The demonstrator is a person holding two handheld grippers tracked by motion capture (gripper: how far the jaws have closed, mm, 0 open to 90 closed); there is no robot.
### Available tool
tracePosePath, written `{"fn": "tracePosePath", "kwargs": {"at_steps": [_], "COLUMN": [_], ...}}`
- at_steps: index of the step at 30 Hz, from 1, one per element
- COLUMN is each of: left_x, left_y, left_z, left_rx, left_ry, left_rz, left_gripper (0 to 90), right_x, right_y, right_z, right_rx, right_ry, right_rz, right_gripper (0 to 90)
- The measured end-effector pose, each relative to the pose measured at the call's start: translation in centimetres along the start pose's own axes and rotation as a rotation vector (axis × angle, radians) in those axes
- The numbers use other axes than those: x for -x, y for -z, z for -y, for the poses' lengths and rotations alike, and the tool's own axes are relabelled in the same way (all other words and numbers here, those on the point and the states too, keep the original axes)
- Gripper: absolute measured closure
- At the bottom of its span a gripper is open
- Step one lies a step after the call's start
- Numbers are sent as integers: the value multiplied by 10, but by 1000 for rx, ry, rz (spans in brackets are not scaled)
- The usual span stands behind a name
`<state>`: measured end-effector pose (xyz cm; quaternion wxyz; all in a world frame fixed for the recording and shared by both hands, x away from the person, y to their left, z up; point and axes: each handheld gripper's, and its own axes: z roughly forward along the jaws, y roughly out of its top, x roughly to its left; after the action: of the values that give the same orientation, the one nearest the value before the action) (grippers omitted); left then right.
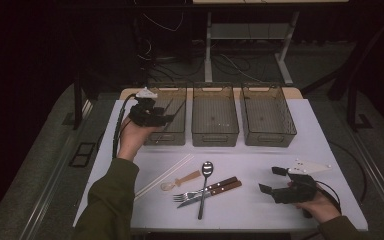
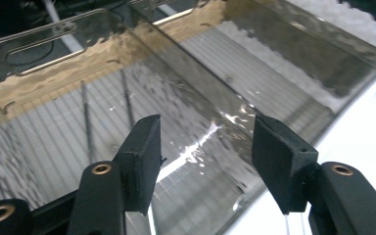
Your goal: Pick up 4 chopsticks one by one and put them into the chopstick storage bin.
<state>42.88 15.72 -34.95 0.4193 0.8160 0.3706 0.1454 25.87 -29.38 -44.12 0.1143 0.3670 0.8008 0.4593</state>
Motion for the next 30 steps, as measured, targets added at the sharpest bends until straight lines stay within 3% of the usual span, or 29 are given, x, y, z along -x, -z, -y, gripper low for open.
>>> {"fn": "tracePosePath", "kwargs": {"at_steps": [9, 15, 21, 30], "left_x": [26, 40, 45, 52], "left_y": [16, 28, 38, 50], "left_z": [21, 41, 65, 101], "left_rx": [17, 40, 41, 18], "left_ry": [-67, -72, -71, -51], "left_rz": [57, 82, 90, 85], "left_gripper": [374, 341, 346, 461], "right_x": [0, 1, 0, 0], "right_y": [0, 0, 0, 1], "right_z": [0, 0, 0, 0], "right_rx": [2, 2, 2, 1], "right_ry": [-6, -3, -2, 9], "right_rz": [3, 4, 3, 7], "right_gripper": [174, 174, 175, 174]}}
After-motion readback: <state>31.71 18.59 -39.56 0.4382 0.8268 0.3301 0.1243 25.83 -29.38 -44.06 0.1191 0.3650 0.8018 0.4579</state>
